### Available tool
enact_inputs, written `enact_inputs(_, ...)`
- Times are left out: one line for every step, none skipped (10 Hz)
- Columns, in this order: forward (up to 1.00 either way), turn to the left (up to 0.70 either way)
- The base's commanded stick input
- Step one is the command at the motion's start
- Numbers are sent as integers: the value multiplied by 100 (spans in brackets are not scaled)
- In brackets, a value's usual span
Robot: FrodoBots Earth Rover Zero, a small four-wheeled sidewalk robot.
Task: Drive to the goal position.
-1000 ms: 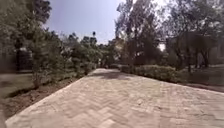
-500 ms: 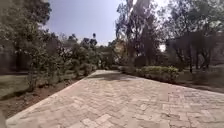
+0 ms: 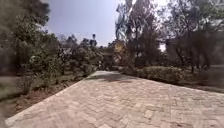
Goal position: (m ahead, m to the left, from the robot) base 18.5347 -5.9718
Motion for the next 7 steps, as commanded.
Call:
enact_inputs(50,0)
enact_inputs(50,0)
enact_inputs(50,0)
enact_inputs(50,0)
enact_inputs(50,0)
enact_inputs(50,0)
enact_inputs(50,0)
